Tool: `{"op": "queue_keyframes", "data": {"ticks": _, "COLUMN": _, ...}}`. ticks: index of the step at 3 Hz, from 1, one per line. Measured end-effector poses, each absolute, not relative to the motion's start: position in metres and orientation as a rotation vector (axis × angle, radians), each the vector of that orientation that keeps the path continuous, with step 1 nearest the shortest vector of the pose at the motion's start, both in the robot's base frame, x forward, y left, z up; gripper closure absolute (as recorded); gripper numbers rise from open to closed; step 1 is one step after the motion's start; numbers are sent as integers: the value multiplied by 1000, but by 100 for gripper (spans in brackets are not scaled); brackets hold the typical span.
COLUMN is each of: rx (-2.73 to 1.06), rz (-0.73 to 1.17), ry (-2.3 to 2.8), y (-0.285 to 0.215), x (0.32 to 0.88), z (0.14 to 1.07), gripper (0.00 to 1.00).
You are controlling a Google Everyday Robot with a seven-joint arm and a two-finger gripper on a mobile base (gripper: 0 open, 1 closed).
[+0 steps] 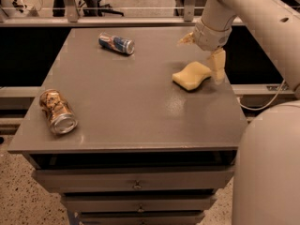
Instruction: Pick sponge
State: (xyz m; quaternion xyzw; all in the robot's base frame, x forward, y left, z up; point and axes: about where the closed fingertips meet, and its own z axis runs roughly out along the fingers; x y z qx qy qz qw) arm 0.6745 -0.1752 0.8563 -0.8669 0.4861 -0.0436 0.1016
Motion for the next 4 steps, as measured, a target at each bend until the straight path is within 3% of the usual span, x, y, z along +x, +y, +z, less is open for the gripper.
{"op": "queue_keyframes", "data": {"ticks": 2, "rx": -2572, "rz": -47, "ry": 1451, "y": -176, "x": 681, "z": 840, "gripper": 32}}
{"op": "queue_keyframes", "data": {"ticks": 3, "rx": -2534, "rz": -54, "ry": 1510, "y": -170, "x": 684, "z": 850, "gripper": 55}}
{"op": "queue_keyframes", "data": {"ticks": 4, "rx": -2492, "rz": -72, "ry": 1613, "y": -158, "x": 682, "z": 867, "gripper": 87}}
